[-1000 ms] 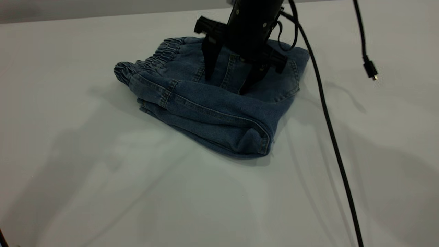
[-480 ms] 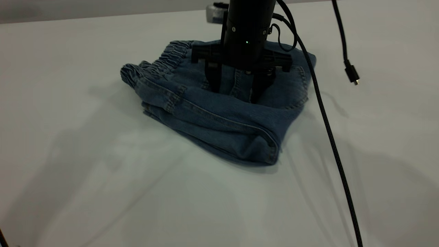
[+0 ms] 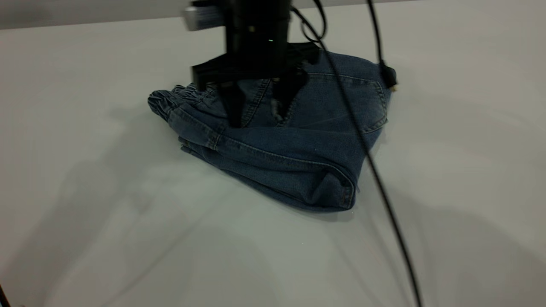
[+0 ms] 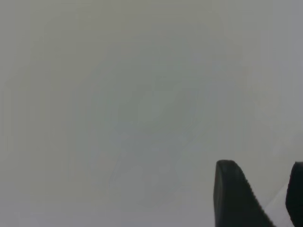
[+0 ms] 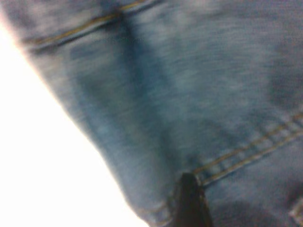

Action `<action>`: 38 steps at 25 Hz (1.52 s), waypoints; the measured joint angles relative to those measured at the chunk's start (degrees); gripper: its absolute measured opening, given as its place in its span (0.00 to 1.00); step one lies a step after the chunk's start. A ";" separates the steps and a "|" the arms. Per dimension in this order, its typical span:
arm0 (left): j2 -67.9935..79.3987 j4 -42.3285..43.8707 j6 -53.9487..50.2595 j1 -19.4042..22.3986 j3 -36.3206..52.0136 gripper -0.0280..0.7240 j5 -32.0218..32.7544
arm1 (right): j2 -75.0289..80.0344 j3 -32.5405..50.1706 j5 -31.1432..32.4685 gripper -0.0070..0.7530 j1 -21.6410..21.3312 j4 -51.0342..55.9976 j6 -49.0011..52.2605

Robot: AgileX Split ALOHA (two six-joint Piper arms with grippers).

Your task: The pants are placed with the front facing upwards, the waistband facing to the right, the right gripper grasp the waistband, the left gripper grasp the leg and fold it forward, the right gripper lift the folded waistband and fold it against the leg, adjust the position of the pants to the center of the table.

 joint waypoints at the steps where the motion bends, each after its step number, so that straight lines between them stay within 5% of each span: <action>1: 0.00 0.00 0.00 0.00 0.00 0.40 0.00 | -0.07 0.01 0.00 0.61 0.66 -0.89 -0.55; 6: -0.45 0.05 0.00 0.00 0.00 0.40 0.00 | -0.18 -0.99 -0.02 0.61 0.09 -1.01 3.39; 19: -1.39 0.05 -0.02 0.00 0.00 0.40 0.02 | 3.23 -3.60 -3.46 0.61 -4.22 5.06 34.83; 38: -2.61 -0.01 -0.02 0.00 0.00 0.40 0.02 | 4.65 -3.75 0.77 0.60 0.88 3.53 16.70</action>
